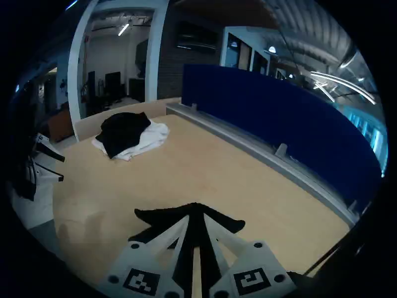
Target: Fold towel
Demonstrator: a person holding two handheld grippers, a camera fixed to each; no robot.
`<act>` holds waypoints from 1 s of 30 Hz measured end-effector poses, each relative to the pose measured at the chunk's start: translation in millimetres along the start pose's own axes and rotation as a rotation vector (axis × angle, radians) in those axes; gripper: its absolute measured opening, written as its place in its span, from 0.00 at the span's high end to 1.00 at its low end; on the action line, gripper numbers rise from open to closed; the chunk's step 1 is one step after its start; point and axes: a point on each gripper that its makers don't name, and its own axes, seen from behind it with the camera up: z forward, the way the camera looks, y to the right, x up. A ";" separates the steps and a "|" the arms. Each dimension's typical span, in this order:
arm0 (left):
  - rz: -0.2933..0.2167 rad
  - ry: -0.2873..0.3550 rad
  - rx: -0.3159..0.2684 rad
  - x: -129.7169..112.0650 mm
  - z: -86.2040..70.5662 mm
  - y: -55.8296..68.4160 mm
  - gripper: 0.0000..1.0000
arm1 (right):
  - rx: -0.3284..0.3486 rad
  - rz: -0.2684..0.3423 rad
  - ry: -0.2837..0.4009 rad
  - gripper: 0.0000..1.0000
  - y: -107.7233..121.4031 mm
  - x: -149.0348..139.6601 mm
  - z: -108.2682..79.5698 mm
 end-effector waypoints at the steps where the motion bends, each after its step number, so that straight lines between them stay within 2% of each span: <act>1: 0.000 0.002 -0.001 0.8 0.0 0.2 0.10 | -0.003 -0.001 0.001 0.95 1.6 0.9 -1.4; 18: 0.021 0.013 -0.018 5.4 -1.6 6.3 0.10 | -0.062 0.035 0.027 0.95 36.2 10.4 -24.9; 30: 0.032 0.012 -0.028 8.5 0.1 8.2 0.10 | -0.131 0.047 0.029 0.95 93.1 11.7 -58.8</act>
